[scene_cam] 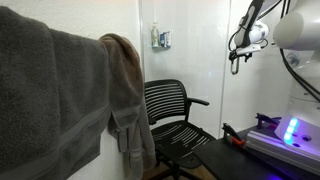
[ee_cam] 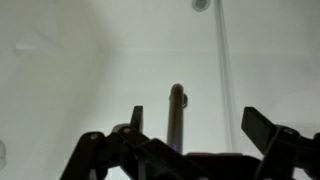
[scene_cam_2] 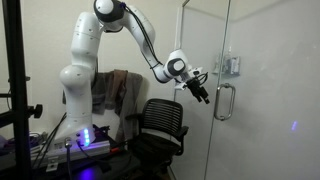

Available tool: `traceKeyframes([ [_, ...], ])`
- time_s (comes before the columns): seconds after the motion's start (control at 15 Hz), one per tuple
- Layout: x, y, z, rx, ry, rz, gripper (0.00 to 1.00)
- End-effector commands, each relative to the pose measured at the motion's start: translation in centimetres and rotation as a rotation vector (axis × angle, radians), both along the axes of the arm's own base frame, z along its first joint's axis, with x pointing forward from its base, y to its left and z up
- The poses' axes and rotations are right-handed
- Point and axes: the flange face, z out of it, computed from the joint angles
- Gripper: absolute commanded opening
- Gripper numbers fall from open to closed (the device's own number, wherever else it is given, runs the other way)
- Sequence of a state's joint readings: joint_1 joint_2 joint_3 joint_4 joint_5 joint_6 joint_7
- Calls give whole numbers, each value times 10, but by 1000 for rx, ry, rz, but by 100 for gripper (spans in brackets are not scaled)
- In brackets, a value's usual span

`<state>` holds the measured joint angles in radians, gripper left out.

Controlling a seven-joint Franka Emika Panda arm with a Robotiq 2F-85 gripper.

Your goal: Open the glass door

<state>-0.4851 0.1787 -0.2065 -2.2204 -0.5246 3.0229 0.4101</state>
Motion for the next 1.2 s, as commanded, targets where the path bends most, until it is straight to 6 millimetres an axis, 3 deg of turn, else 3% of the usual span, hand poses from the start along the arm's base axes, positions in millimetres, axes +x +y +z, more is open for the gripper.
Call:
traceKeyframes([
  [0.0, 8, -37, 3, -47, -99, -131, 100],
  [0.07, -4, -22, 6, -24, -54, -89, 100],
  [0.2, -4, -29, 6, -29, -61, -107, 100],
  [0.4, 5, -16, 3, -37, -35, -39, 100],
  [0.47, 13, -23, 2, -60, -11, -31, 100],
  [0.6, 28, -43, 16, -143, -39, -52, 100],
  [0.8, 54, -57, 40, -286, -104, -46, 100],
  [0.87, 61, -56, 37, -291, -101, -70, 100],
  [0.93, 39, -50, 42, -238, -95, -69, 100],
  [1.13, 58, -51, 39, -269, -105, -74, 100],
])
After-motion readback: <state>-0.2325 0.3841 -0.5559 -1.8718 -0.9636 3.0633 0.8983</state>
